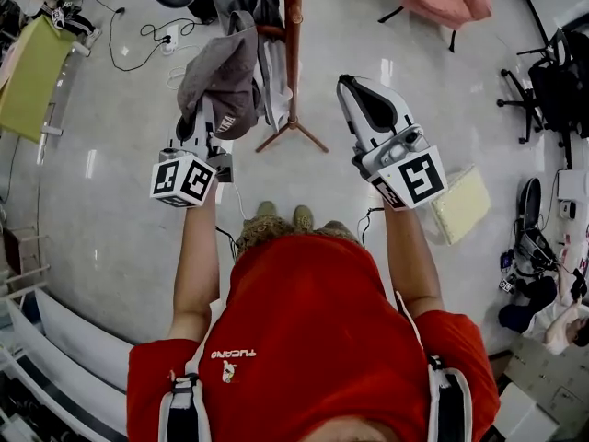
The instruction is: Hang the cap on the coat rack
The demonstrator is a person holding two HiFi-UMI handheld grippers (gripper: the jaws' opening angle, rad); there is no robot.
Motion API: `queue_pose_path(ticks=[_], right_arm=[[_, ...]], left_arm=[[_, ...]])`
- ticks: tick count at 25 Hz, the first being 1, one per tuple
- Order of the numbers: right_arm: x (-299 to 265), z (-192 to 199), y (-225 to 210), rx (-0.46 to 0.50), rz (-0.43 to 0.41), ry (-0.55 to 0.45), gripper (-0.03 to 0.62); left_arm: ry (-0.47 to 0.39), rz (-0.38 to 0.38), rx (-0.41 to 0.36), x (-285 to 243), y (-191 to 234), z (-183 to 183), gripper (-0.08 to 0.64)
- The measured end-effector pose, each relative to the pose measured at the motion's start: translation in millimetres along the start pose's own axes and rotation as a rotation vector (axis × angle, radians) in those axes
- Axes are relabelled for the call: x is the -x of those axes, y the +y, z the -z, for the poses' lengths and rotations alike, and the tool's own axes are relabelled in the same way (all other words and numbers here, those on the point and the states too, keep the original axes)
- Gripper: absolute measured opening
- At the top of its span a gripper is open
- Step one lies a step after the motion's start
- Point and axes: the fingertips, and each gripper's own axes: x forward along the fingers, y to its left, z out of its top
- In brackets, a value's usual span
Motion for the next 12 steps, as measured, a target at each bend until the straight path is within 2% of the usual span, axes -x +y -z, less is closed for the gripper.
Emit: queue_pose_path(ticks=[12], right_arm=[[-12.7,16.7,-3.9,0.032,0.128,0.066,0.025]], left_arm=[[0.130,0.065,0.046,-53.8,47.2,46.1,0.018]])
